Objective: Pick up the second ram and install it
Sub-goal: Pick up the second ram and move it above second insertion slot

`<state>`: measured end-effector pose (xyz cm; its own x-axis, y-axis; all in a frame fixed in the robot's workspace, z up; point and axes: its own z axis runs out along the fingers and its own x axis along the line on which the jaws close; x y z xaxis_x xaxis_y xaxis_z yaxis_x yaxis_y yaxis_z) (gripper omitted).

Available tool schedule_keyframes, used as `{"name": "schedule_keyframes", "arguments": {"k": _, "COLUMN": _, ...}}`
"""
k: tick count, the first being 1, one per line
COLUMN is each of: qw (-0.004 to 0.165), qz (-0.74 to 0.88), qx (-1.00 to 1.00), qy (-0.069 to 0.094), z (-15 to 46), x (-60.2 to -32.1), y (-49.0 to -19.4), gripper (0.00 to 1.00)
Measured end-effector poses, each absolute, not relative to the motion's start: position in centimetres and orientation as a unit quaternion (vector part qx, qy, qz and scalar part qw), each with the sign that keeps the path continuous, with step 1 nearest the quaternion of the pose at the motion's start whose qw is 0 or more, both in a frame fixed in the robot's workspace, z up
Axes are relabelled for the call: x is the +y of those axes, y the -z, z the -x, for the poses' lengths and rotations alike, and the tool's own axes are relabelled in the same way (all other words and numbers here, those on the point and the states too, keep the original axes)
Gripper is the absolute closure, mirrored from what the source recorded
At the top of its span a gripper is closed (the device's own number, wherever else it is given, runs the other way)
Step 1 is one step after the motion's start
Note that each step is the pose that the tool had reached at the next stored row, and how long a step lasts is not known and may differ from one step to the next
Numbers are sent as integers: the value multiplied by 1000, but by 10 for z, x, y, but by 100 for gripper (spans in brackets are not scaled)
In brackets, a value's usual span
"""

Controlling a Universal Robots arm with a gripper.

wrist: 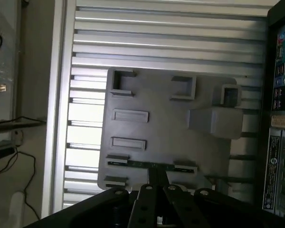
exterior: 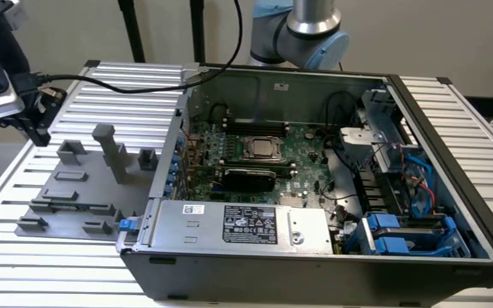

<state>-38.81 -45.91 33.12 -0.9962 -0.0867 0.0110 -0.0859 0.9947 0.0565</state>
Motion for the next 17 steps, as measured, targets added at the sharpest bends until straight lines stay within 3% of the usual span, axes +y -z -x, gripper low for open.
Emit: {"name": "schedule_keyframes", "arguments": {"k": 17, "qw": 11, "qz": -196, "qx": -980, "qy": 27, "z": 388, "x": -459, "y": -317, "gripper": 89}}
